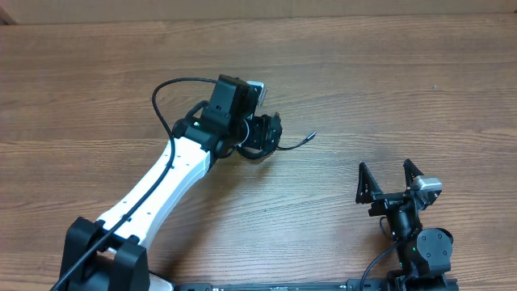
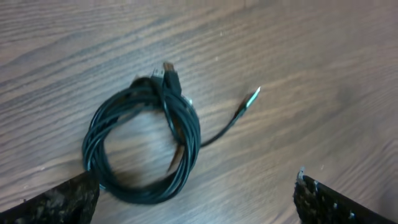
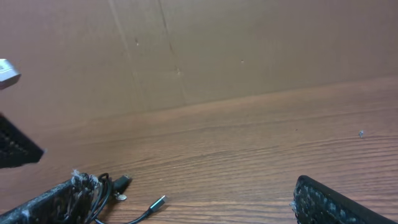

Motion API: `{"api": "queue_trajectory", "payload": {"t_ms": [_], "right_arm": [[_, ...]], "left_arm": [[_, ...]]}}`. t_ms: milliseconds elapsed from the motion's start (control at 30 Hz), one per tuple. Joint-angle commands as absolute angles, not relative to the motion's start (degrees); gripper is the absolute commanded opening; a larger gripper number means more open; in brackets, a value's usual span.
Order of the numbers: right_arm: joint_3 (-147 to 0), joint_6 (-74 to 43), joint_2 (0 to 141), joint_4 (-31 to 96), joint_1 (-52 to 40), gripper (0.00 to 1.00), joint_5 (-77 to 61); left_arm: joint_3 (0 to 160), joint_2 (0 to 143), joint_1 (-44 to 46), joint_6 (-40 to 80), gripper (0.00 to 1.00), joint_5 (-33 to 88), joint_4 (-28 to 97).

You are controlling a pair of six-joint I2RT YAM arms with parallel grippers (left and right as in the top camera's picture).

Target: Untangle cables

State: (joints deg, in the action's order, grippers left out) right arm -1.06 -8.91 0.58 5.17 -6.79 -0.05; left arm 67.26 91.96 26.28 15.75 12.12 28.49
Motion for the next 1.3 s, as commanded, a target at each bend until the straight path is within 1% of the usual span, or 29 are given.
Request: {"api": "queue_trajectory", "payload": {"t_ms": [0, 233, 400, 533, 667, 800, 900, 1033, 1100, 1167, 1267], "right_arm": [[-0.45, -8.49, 0.16, 4.84, -6.57, 1.00, -0.27], [-0.45, -8.54, 0.16, 4.84, -6.57, 1.00, -0.34], [-0.45, -8.95, 0.16, 4.84, -6.59, 1.00, -0.60], [-0.49, -16.88, 0.16, 3.25, -6.74, 1.00, -5.28], [-0.89, -21.71, 0.75, 4.84, -6.72, 1.00, -9.65], [-4.45, -22.72, 2.13, 11.22, -6.74, 1.00, -9.76], [-8.43, -22.72, 3.44, 18.00, -6.74, 1.00, -9.74], [-13.89, -22.74, 5.93, 24.88, -6.74, 1.00, -9.76], [-16.88, -22.76, 7.64, 28.86, -6.72, 1.00, -9.80], [-19.88, -22.79, 9.69, 32.71, -6.72, 1.00, -10.28], [-23.99, -22.76, 13.34, 36.77, -6.72, 1.00, -11.31]], "left_arm": [[68.51, 93.91, 26.68, 21.47, 1.00, 11.60, 26.24], [68.53, 98.43, 26.68, 22.79, 1.00, 11.60, 21.98], [68.53, 100.99, 26.68, 22.76, 0.97, 11.40, 20.23], [68.51, 102.43, 26.61, 22.76, 0.96, 10.41, 19.97], [68.53, 103.15, 26.65, 22.74, 0.96, 8.54, 20.05], [68.51, 103.77, 26.65, 22.70, 0.96, 8.29, 19.46], [68.51, 104.01, 26.72, 22.46, 0.88, 6.68, 19.35], [68.51, 104.27, 26.70, 22.48, 0.73, 5.21, 18.87], [68.53, 104.27, 26.72, 22.50, 0.68, 4.86, 18.46], [68.51, 104.36, 26.72, 22.50, 0.67, 4.84, 17.82], [68.51, 104.97, 26.72, 22.50, 0.68, 4.86, 16.45]]}}
